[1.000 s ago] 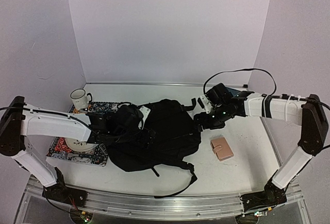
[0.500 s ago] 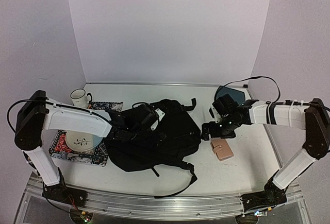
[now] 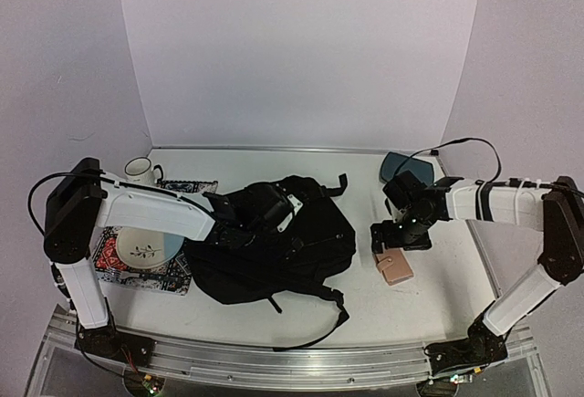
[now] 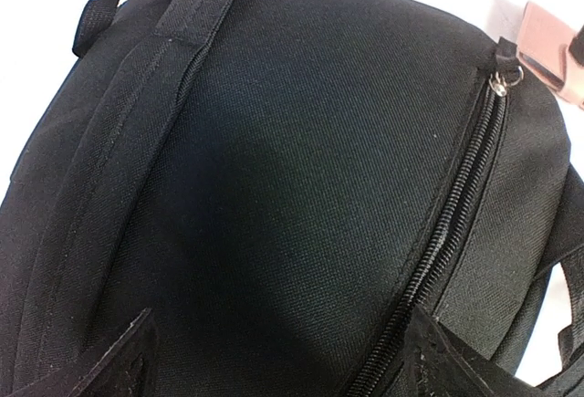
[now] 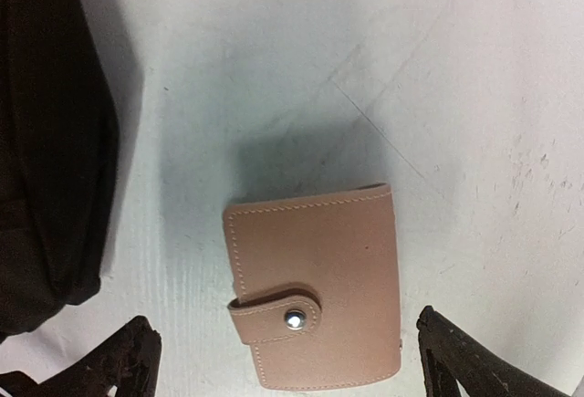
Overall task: Pack the student bag
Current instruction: Pick up the card case from the corner of the board.
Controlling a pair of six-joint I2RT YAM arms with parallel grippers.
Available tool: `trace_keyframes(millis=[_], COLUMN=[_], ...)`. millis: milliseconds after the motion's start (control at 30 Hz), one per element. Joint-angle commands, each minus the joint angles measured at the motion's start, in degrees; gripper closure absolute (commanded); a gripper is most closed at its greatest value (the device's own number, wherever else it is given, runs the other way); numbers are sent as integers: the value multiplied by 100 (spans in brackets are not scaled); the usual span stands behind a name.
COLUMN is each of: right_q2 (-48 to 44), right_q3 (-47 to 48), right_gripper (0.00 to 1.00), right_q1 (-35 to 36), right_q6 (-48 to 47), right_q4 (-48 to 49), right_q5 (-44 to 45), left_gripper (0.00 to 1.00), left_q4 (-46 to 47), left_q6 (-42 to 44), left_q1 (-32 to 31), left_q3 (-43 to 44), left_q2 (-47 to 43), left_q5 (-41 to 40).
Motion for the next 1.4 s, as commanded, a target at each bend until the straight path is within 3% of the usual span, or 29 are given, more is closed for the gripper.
trace_keyframes(millis=[0,500,800,867,1033,1167,1367], right_q2=[315,791,1146,1215,1116,728,-24], right_q3=[-65,-168,-204,-201,-216,-213,-144], right_gripper=[2,2,2,8,36,44,49], right_q1=[-68,-80,-82,-82,-82,-82,-73], right_q6=[32,-433,-723,-777,-807,-788,-705], right_q4=[-622,-1012,-1034,-1028,-995,-972,-928], right_q5=[129,-446,-367,-345,-417,-458,-520], left_gripper=[6,6,6,6,6,6,6], left_q4=[-4,-6,-4,0,9,16,146], left_q6=[-330,-573,-617,-646,-791,-978,-1657], left_q1=[-14,-12,-6,-5,43,98,244], left_q3=[44,-258,-292,-296,-304,-275,-191], left_q2=[-398,-911,-1030,-1052,-1109,-1121,-1136], left_q5=[-99,115,201,255,391,485,863])
